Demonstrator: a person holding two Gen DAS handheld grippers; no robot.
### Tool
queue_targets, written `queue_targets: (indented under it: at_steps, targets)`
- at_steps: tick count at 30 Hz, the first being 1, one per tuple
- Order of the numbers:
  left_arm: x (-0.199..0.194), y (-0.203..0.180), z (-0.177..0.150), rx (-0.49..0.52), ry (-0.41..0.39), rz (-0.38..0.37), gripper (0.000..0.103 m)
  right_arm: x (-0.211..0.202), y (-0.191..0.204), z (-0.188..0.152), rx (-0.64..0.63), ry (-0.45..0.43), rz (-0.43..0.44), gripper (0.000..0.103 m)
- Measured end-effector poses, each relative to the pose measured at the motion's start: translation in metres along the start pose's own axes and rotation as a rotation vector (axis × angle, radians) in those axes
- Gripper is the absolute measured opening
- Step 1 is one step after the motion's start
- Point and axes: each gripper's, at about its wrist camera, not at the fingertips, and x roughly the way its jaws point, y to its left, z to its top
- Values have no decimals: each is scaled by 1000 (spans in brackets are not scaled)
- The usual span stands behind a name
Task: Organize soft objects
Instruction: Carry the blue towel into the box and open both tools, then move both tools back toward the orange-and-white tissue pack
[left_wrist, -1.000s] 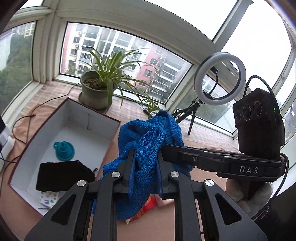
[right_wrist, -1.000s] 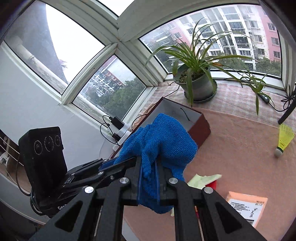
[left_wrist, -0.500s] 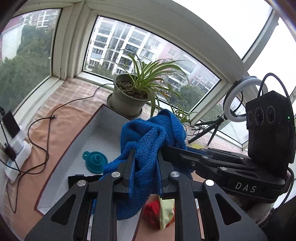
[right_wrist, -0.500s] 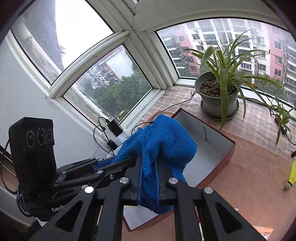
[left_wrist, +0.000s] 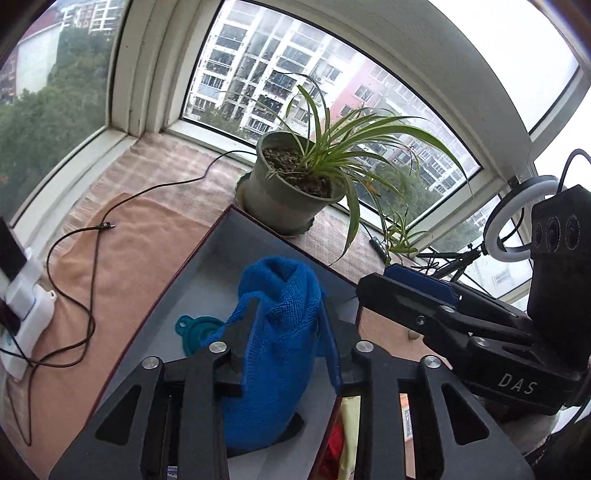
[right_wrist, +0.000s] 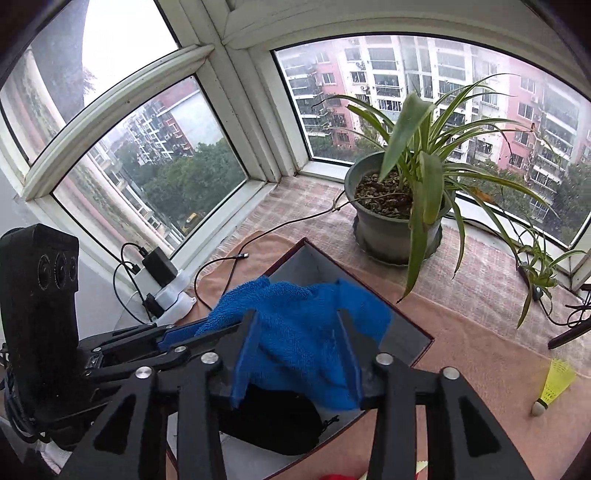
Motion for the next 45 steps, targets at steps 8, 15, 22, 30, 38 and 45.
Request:
queue_targets:
  at_steps: [8,15,22,30,38,45]
  targets:
    - [-14,-2,0,8,-34,4,52,-19,-7,-7,-10,-34,-13,53]
    - [-36,-17,-25,37,-46,-24,52,-59,-28,-40,-13,-75,-41,54]
    - [-45,-41,-65,46,-35,-54,52,-106,-78,-89,28,-118,-79,59]
    - [-32,-80,-116,75,13,-63,52,-148,-131,-142,66,-97,-118,59]
    - [-4,-128,-166,101,88,-109,52,-154,-180,-178,104,-1,-108,59]
    - [33,-160,-196,117,168,-121,52,-136,-208,-202,117,103,-70,59]
